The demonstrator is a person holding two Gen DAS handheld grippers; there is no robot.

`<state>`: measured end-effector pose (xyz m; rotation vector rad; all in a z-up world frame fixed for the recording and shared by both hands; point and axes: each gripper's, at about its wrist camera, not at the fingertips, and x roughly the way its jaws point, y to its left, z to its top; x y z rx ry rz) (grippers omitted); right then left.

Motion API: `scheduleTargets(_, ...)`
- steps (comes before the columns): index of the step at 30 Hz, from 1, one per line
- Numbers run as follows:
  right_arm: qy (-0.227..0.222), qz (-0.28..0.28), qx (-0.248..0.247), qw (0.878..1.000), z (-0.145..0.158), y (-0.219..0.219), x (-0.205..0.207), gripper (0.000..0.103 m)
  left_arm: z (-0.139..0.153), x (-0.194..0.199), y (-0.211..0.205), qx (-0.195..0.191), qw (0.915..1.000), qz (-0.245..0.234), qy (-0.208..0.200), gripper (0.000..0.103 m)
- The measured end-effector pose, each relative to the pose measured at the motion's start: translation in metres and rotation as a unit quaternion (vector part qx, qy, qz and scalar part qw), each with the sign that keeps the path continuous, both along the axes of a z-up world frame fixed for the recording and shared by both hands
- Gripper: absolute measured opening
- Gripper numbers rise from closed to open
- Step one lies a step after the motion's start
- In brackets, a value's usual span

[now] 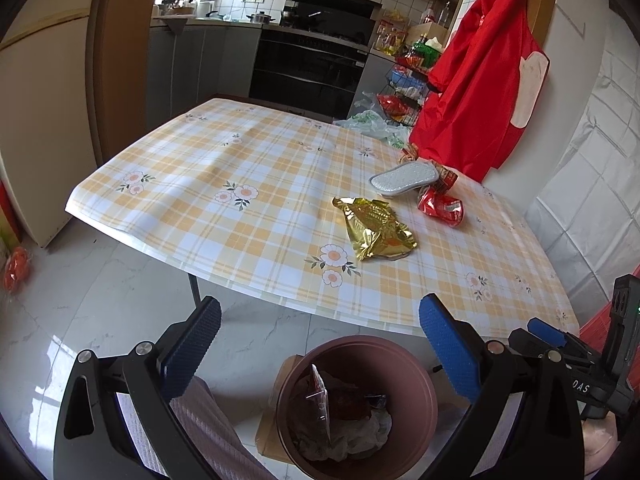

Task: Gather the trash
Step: 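Open the right tool over the bin to drop the pastry packet, then reach the left tool to the gold foil packet and grasp it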

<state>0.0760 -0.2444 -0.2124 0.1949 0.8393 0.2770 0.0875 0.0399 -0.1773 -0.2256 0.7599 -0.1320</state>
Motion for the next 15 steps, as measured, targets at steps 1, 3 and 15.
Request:
scheduleTargets(1,0.002,-0.003,0.0,1.0,-0.002,-0.002,0.002,0.093,-0.002,0.001,0.0,0.001,1.0,0.0,0.003,0.097)
scheduleTargets(3,0.006,-0.008,0.0,1.0,-0.006,-0.005,0.004,0.093,-0.005,0.004,-0.001,0.003,1.0,0.0,0.007,0.097)
scheduleTargets(15,0.029,-0.04,0.001,0.999,-0.027,-0.029,0.024,0.093,-0.033,0.047,-0.025,-0.007,0.9985,-0.034,0.042,0.097)
